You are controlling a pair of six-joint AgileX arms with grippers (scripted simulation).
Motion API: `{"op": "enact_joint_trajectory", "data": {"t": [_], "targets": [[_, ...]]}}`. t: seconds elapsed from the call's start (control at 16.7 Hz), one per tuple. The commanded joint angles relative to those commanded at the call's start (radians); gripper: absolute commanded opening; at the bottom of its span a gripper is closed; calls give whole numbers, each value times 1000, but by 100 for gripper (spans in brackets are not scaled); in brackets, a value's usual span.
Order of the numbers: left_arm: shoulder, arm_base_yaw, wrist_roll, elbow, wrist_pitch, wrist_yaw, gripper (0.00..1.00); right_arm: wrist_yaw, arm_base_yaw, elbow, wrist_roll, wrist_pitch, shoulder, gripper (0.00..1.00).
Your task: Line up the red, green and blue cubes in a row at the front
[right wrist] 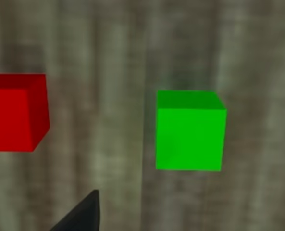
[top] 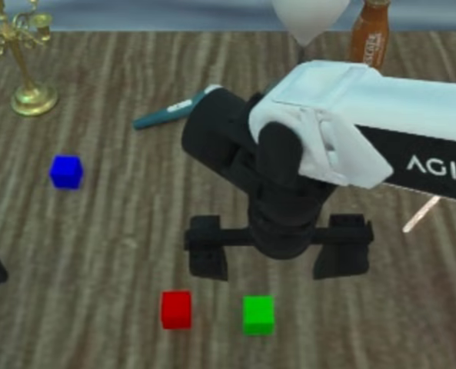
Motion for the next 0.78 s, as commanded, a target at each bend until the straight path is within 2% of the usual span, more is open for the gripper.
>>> {"op": "enact_joint_trajectory", "data": {"t": [0.24,0.48,0.78], "targets": [[225,-16,-4,222,-138,3,100,58,-97,-162,-113,113,-229,100],[606,-35,-6,547,-343,1,100,113,-247,-419,-273,278,-597,100],[1211,-64,-4,992,-652,-4,100,136,-477,-831,-512,530,-1123,100]]}}
